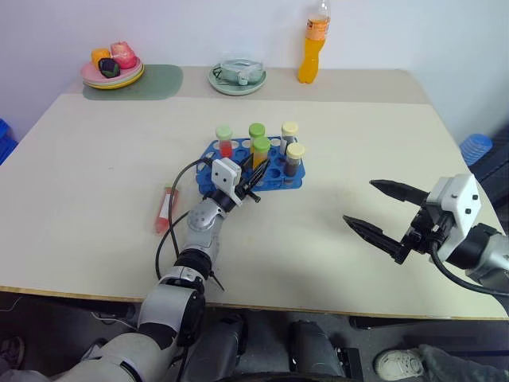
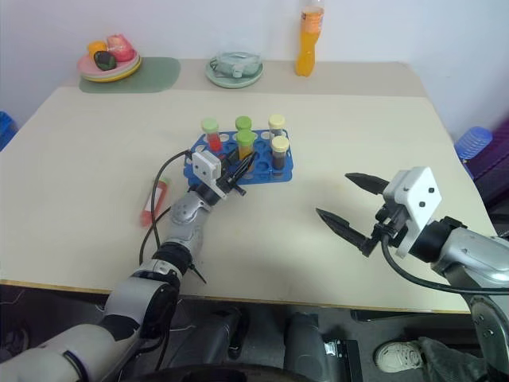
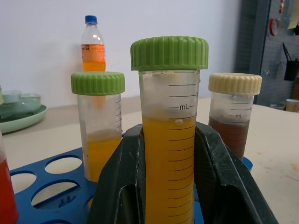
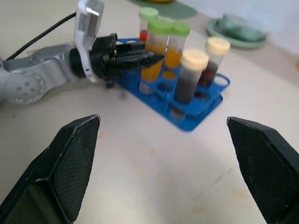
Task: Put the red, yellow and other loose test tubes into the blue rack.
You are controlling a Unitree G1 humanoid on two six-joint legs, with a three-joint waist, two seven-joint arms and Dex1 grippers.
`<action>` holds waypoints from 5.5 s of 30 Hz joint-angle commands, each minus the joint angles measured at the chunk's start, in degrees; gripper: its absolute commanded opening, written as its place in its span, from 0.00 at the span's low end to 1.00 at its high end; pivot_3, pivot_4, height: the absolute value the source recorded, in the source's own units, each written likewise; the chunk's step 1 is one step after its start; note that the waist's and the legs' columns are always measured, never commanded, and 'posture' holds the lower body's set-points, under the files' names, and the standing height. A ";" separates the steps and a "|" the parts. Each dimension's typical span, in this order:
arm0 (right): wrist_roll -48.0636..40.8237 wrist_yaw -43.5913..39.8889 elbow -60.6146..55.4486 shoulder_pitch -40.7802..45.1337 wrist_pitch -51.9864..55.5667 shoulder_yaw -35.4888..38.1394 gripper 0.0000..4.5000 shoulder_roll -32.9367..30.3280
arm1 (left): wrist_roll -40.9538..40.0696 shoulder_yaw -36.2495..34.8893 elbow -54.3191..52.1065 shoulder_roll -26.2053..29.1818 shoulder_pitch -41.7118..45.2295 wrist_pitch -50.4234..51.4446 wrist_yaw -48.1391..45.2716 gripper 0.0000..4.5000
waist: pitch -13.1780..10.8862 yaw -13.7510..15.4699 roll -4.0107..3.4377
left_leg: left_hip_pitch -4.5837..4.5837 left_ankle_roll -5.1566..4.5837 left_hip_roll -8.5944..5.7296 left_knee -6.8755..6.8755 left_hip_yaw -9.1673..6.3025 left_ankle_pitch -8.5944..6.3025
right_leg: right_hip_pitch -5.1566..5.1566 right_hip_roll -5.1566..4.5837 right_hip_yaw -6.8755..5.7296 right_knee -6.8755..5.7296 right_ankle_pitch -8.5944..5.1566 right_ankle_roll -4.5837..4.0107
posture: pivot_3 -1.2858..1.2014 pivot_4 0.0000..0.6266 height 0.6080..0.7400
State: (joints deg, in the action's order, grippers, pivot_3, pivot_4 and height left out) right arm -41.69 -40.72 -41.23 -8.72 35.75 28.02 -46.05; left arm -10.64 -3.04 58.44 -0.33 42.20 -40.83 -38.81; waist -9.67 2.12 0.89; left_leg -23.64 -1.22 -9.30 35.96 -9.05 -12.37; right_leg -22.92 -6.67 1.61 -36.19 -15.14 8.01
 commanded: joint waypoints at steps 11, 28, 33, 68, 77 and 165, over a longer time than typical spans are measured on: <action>0.28 1.79 -1.96 -4.05 -4.13 -0.25 1.00 4.68 | -2.38 -1.99 1.18 0.37 1.27 0.60 -5.76 0.20 | 0.00 0.01 -0.01 | 0.00 -0.02 -0.01 0.04 -0.01 -0.02 | 0.02 0.00 -0.02 -0.01 0.00 0.01 | 0.52 0.24 1.00; 1.24 1.09 -1.45 -6.15 -6.63 -0.96 1.00 4.69 | -4.39 -2.57 -10.90 0.01 -2.40 4.02 -4.03 0.98 | 0.00 0.12 0.00 | 0.01 -0.02 -0.01 0.09 -0.02 -0.02 | 0.05 0.01 -0.02 -0.02 0.02 0.04 | 0.52 0.24 1.00; 1.76 1.04 -1.47 -6.93 -7.27 -1.26 1.00 4.75 | -10.38 -2.48 -30.57 2.86 -5.77 18.59 -3.58 0.98 | 0.00 -0.10 0.00 | 0.01 -0.02 0.00 0.11 -0.03 -0.02 | 0.05 0.01 -0.02 -0.03 0.02 0.04 | 0.52 0.24 1.00; 11.46 -6.31 11.62 -1.32 -19.29 -16.09 1.00 8.97 | -80.35 -3.84 -29.32 48.94 13.02 133.33 83.31 0.98 | -0.04 0.13 0.06 | 0.17 0.50 0.06 0.06 -0.07 -0.09 | -0.47 0.22 0.10 -0.57 -0.01 0.01 | 0.52 0.24 1.00; 11.77 -5.37 10.54 -4.38 -20.48 -14.88 1.00 9.23 | -92.61 -2.87 -26.26 40.57 12.31 124.07 110.65 0.98 | -0.04 0.03 0.09 | 0.15 0.56 0.06 0.09 0.12 -0.04 | -0.55 0.15 0.48 -0.84 -0.02 0.01 | 0.52 0.24 1.00; 9.59 -0.69 5.24 -6.99 -14.66 -5.75 1.00 8.28 | 0.57 5.01 -32.88 12.36 -15.02 17.61 6.61 0.19 | 0.17 0.15 -0.07 | 0.22 -0.16 0.22 0.11 1.11 -0.33 | -0.26 0.18 0.99 -0.05 0.12 0.18 | 0.52 0.24 1.00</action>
State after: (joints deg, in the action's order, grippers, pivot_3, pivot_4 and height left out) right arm -32.19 -41.03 -35.41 -15.74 22.53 20.99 -37.38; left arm -10.53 1.02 24.52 12.47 27.79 -23.29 -30.98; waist -9.50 2.27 0.82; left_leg -23.43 -1.38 -9.07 36.07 -7.94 -12.70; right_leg -23.18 -6.49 2.60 -36.24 -15.03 8.19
